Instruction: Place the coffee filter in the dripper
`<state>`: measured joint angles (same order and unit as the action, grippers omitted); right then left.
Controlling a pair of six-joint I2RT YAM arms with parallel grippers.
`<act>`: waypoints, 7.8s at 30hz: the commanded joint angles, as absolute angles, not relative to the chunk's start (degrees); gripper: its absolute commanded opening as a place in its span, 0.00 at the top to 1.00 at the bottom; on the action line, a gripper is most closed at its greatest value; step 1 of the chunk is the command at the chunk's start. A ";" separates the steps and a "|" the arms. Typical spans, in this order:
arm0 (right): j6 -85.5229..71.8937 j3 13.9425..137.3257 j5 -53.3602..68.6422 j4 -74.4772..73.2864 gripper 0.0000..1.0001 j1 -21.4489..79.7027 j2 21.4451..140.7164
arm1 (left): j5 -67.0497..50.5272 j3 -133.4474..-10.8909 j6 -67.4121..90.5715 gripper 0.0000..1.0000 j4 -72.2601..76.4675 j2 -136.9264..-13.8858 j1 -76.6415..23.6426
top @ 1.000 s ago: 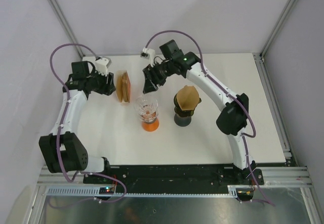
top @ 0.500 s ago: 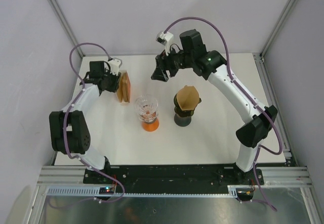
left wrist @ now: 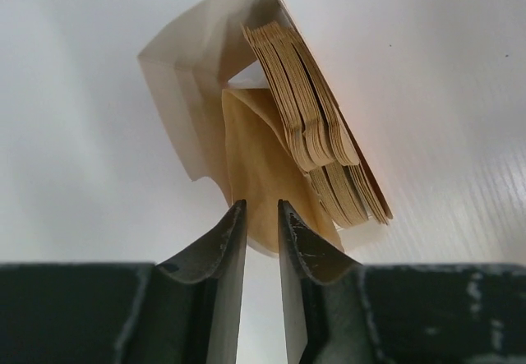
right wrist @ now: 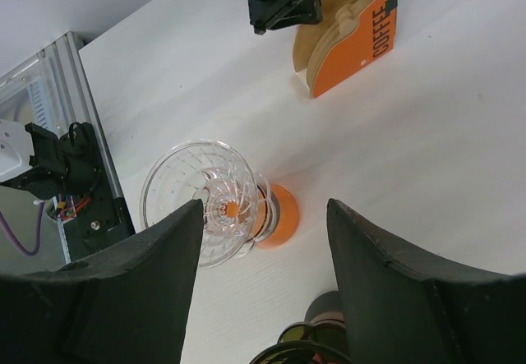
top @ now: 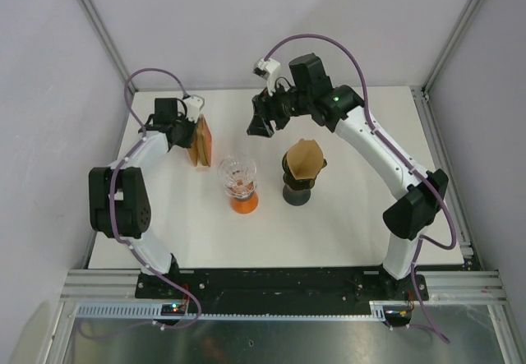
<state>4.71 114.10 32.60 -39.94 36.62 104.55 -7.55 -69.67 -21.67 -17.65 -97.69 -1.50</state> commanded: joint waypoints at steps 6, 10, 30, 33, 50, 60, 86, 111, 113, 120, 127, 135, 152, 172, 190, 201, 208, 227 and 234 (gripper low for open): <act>5.21 113.98 33.37 -38.62 0.34 36.45 103.00 | -5.40 -72.45 -23.37 0.74 -15.21 -98.02 -1.88; 5.56 114.07 33.54 -39.04 0.34 36.46 103.16 | -5.62 -72.01 -23.66 0.74 -15.21 -95.97 -2.09; 6.27 114.15 34.31 -40.48 0.34 36.28 103.47 | -5.61 -72.15 -23.60 0.71 -15.23 -96.33 -2.19; 6.32 114.17 34.37 -40.51 0.34 36.24 103.35 | -5.44 -72.67 -23.64 0.72 -15.21 -97.20 -2.20; 6.66 114.22 34.19 -41.38 0.34 36.18 102.90 | -5.35 -73.12 -23.09 1.00 -15.22 -98.48 -2.96; 6.92 114.17 34.30 -42.01 0.34 36.12 102.96 | -7.16 -71.80 -20.60 1.00 -15.30 -94.59 -2.93; 3.04 112.18 22.56 -38.47 0.34 39.79 99.41 | -5.29 -70.30 -15.28 1.00 -17.97 -75.07 -2.06; 7.59 113.36 -23.56 1.12 0.31 63.59 109.31 | -25.33 -80.62 8.75 1.00 -29.47 -63.31 2.35; 8.53 114.63 -24.98 1.73 0.31 63.56 111.02 | -26.90 -80.98 9.33 1.00 -29.84 -63.22 2.30; 10.11 117.00 -28.92 3.48 0.41 61.84 115.25 | -31.09 -81.06 10.62 1.00 -30.66 -62.88 2.26; 9.60 118.51 -28.56 2.52 0.71 59.92 117.50 | -33.99 -81.29 11.20 1.00 -30.91 -63.32 2.04; 8.25 118.46 -25.55 0.57 1.00 58.35 116.06 | -35.68 -80.84 10.94 1.00 -31.08 -63.26 1.63; 8.02 118.06 -22.10 -4.91 1.00 56.17 112.92 | -30.30 -80.37 4.17 1.00 -31.53 -63.81 0.53; 6.21 138.26 0.48 -62.04 1.00 51.95 107.06 | -28.81 -84.96 -5.24 0.29 -34.99 -65.80 0.81; 7.75 140.66 5.30 -72.02 1.00 54.29 115.67 | -34.30 -80.60 -5.78 0.31 -34.98 -67.34 -1.09; 8.81 141.95 5.46 -71.46 1.00 55.42 120.48 | -32.96 -79.68 -7.46 0.26 -35.07 -68.87 -1.14; 9.58 143.35 3.70 -71.12 1.00 55.79 123.28 | -30.71 -79.19 -8.22 0.25 -34.99 -69.30 -0.95; 10.20 141.10 0.10 -64.82 0.37 55.30 119.85 | -31.31 -77.08 -8.61 0.25 -35.04 -69.97 -0.27; 11.85 138.63 0.08 -61.98 0.29 55.77 115.73 | -31.51 -76.89 -8.96 0.25 -35.06 -69.92 -0.33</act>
<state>9.74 139.41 0.80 -65.76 55.40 121.91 -30.37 -77.23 -7.60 -35.94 -70.13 -0.58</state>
